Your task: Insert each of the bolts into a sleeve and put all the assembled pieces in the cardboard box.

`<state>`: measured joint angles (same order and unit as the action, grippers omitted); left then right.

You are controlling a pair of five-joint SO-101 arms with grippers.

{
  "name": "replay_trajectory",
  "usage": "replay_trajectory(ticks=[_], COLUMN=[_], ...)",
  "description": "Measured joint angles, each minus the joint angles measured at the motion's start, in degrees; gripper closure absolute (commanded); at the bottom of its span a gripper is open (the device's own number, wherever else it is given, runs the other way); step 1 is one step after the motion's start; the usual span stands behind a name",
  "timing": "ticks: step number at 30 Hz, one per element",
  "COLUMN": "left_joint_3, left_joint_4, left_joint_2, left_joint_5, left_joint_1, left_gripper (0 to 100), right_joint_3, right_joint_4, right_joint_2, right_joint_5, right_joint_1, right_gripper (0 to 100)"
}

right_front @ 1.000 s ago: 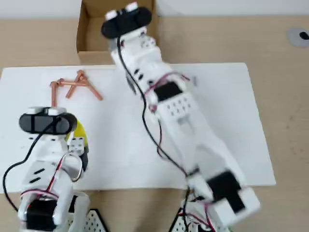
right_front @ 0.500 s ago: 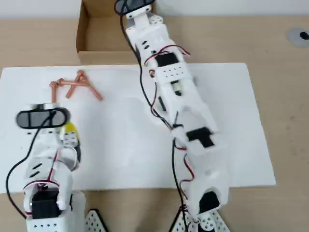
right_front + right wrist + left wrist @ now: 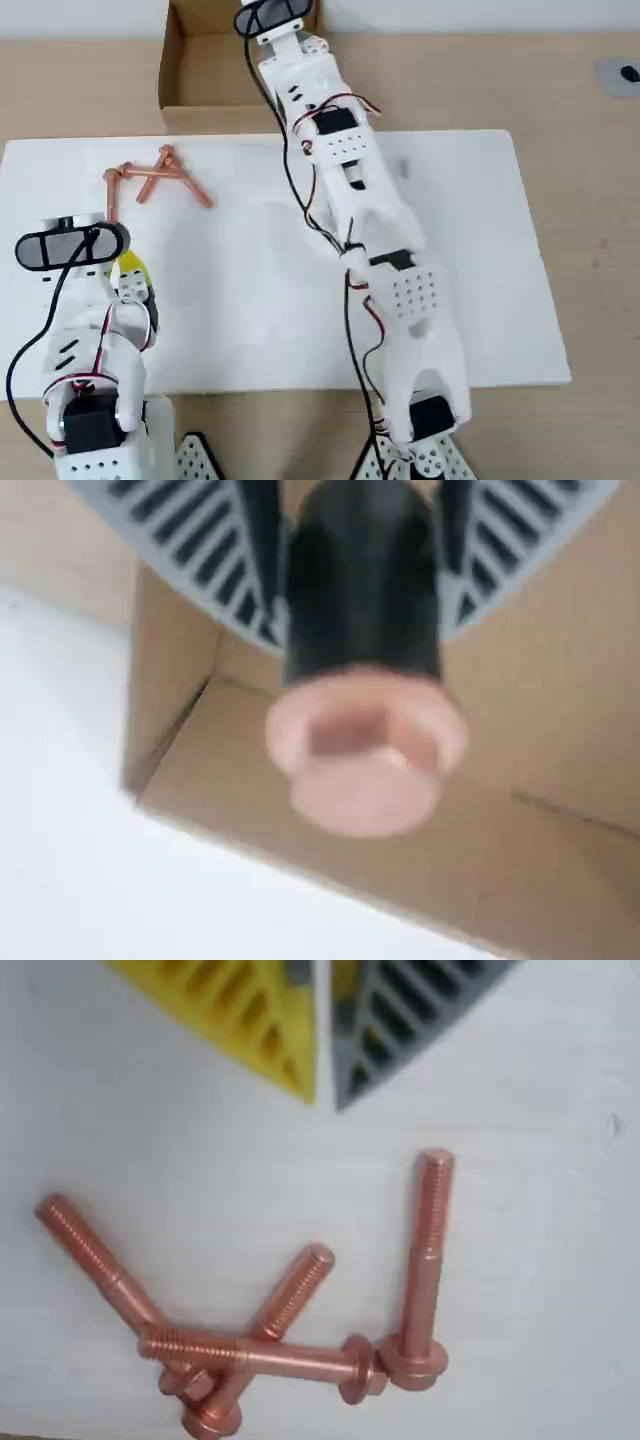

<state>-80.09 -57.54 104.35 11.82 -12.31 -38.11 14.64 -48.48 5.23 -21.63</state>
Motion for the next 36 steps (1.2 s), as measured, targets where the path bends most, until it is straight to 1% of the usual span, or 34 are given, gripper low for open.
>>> replay_trajectory(ticks=[4,10,20,23,25,30,36], left_joint_3=[0.0,0.0,0.0,0.0,0.0,0.0,0.0], left_joint_4=[0.0,0.0,0.0,-0.2,-1.8,-5.4,-5.4], left_joint_2=[0.0,0.0,0.0,0.0,0.0,0.0,0.0], left_joint_5=[0.0,0.0,0.0,0.0,0.0,0.4,0.3], left_joint_1=[0.0,0.0,0.0,0.0,0.0,0.3,0.3], left_gripper=[99,99,99,99,99,99,99], right_joint_3=[-0.4,-0.4,-0.4,-0.4,-0.4,-0.4,-1.2], right_joint_4=[0.3,0.3,0.5,0.6,0.6,0.6,2.1], right_joint_2=[-3.3,-7.6,-7.9,-7.9,-7.9,-7.9,-7.7], right_joint_5=[2.9,3.3,3.3,5.1,6.2,6.7,6.9], right_joint_1=[-0.1,-0.1,-0.1,-0.1,-0.1,-0.1,-0.1], right_gripper=[98.9,98.9,98.9,98.8,96.9,86.3,85.0])
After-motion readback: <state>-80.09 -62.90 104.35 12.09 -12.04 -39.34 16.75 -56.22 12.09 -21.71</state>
